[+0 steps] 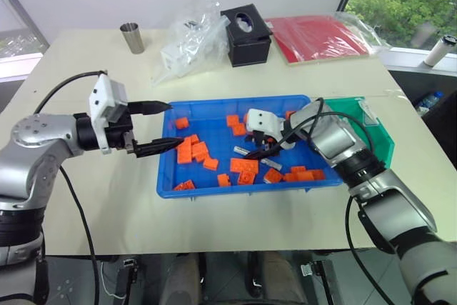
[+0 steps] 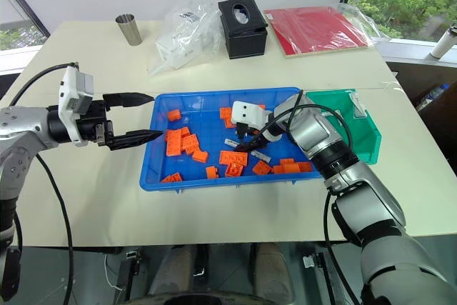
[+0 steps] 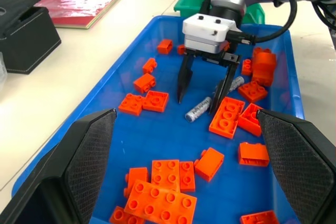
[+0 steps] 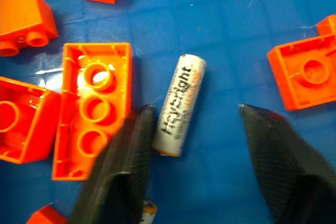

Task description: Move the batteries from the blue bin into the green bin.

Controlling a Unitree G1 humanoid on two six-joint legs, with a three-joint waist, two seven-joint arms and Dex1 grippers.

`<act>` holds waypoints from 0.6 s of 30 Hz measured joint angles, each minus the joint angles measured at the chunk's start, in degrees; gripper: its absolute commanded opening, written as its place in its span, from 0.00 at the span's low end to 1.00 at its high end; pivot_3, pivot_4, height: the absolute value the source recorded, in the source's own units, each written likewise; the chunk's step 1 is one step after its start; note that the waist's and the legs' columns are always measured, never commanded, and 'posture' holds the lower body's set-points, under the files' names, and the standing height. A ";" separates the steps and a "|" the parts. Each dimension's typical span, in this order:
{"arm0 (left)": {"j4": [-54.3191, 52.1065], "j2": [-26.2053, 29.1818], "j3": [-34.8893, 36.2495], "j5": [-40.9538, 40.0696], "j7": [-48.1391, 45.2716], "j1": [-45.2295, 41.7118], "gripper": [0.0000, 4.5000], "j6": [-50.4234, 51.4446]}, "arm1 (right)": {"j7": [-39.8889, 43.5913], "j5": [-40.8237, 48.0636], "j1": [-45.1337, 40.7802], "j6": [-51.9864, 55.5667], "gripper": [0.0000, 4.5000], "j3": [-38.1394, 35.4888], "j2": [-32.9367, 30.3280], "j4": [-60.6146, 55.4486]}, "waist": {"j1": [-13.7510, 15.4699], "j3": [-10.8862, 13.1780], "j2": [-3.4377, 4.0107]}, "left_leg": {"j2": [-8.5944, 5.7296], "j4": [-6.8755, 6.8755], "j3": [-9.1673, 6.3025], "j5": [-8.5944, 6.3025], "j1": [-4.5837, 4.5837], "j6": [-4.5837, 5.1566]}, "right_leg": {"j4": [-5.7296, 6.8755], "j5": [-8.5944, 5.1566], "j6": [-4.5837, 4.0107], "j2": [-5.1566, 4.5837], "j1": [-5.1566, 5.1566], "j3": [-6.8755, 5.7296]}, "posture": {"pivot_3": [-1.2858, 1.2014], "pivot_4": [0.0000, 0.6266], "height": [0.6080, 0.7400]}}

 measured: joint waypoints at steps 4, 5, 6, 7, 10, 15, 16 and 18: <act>0.01 -0.15 -0.90 -0.02 -0.27 -0.03 1.00 -0.02 | -0.12 0.05 1.51 2.46 0.01 -0.71 -0.09 -3.21 | 0.02 0.00 0.00 | 0.00 0.01 0.00 0.00 0.00 0.00 | 0.00 0.00 0.00 0.00 0.01 0.00 | 0.52 0.24 0.97; 0.01 -0.22 -1.06 -0.03 -0.35 -0.08 1.00 -0.02 | -0.18 0.36 2.16 3.85 0.01 -1.23 -0.12 -4.46 | 0.06 0.00 0.00 | 0.00 0.01 -0.01 0.00 0.00 0.00 | 0.00 0.00 0.00 0.00 0.01 0.00 | 0.52 0.24 0.97; 0.04 -0.26 -1.17 -0.03 -0.43 -0.14 1.00 -0.02 | -0.20 0.78 2.72 5.29 0.01 -1.64 -0.16 -5.53 | 0.07 0.00 0.00 | 0.00 0.01 -0.01 0.00 0.00 0.00 | 0.00 0.00 0.00 0.00 0.01 0.00 | 0.52 0.24 0.97; 0.10 -0.37 -1.35 -0.04 -0.52 -0.41 1.00 -0.02 | -0.23 1.34 3.24 7.14 0.01 -2.10 -0.36 -6.92 | 0.09 0.00 0.00 | 0.00 0.01 -0.01 0.00 -0.01 0.00 | 0.00 0.00 0.00 0.00 0.01 0.00 | 0.52 0.24 0.97; 0.14 -1.05 -1.76 -0.16 -1.41 -1.79 1.00 0.00 | -1.12 4.98 3.98 16.52 0.01 -6.86 -1.97 -13.33 | 0.23 0.03 0.03 | -0.02 0.04 -0.01 0.00 -0.05 0.00 | 0.00 0.00 0.00 -0.02 -0.01 0.00 | 0.52 0.24 0.97; 0.17 -2.39 -3.59 -0.27 -2.47 -2.70 1.00 0.10 | -5.72 8.98 0.51 29.82 0.01 -21.82 -12.65 -18.79 | 0.99 0.02 0.02 | -0.07 0.02 0.00 0.00 -0.04 0.00 | -0.07 0.00 0.00 -0.08 0.00 -0.01 | 0.52 0.24 0.97; 0.17 -2.62 -3.80 -0.27 -2.72 -2.75 1.00 0.10 | -6.36 9.10 0.51 31.17 0.01 -23.99 -14.81 -19.12 | 1.13 0.02 0.01 | -0.07 0.01 0.00 -0.01 -0.04 0.00 | -0.08 0.00 -0.01 -0.08 0.00 -0.01 | 0.52 0.24 0.97; 0.23 -3.29 -4.43 -0.27 -3.27 -3.35 1.00 0.08 | -7.42 10.01 3.33 33.76 0.01 -28.37 -21.00 -20.09 | 1.54 0.01 0.00 | -0.08 -0.03 -0.01 -0.01 -0.05 0.00 | -0.14 -0.01 -0.01 -0.08 0.01 -0.02 | 0.52 0.24 0.97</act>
